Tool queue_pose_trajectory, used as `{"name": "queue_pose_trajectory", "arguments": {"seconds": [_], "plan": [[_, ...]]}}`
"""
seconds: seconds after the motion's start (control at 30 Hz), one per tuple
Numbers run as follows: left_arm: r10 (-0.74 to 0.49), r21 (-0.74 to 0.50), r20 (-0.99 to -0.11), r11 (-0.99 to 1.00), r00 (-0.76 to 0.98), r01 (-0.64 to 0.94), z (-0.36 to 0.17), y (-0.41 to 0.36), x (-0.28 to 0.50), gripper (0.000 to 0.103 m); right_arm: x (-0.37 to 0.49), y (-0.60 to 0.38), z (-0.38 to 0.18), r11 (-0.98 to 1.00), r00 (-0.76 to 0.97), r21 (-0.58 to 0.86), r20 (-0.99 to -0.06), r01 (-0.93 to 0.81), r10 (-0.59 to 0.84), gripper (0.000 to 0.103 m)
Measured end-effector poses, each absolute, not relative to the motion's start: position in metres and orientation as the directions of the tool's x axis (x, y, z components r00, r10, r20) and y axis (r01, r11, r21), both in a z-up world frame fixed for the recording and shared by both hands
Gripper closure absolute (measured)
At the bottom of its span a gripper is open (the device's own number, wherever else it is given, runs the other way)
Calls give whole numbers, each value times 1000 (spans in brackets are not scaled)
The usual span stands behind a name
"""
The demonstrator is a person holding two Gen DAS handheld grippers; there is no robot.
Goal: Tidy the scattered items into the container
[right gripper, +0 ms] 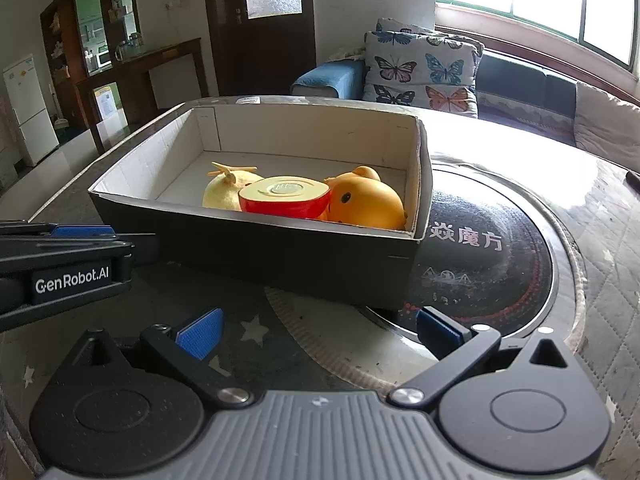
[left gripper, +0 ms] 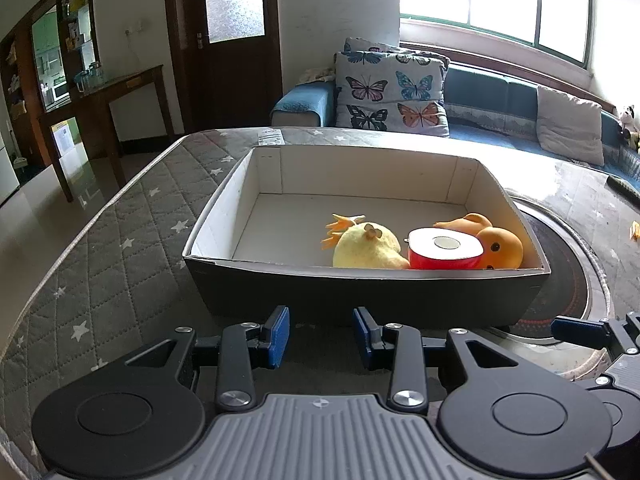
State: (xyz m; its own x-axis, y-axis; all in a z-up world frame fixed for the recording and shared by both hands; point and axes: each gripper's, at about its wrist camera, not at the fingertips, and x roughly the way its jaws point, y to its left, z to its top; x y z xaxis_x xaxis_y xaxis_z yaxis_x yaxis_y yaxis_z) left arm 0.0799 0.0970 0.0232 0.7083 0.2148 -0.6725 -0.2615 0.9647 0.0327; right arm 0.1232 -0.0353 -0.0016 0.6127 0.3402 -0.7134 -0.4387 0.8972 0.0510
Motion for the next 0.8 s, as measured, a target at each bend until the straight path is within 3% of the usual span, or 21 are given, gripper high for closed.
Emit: {"name": "queue_pose_trajectory", "arguments": {"seconds": [0.8], "plan": [[213,58,-709,968,672,-246,12,93,99,66,138,-35,-13,902,586,46,-746,-429,316,0]]}}
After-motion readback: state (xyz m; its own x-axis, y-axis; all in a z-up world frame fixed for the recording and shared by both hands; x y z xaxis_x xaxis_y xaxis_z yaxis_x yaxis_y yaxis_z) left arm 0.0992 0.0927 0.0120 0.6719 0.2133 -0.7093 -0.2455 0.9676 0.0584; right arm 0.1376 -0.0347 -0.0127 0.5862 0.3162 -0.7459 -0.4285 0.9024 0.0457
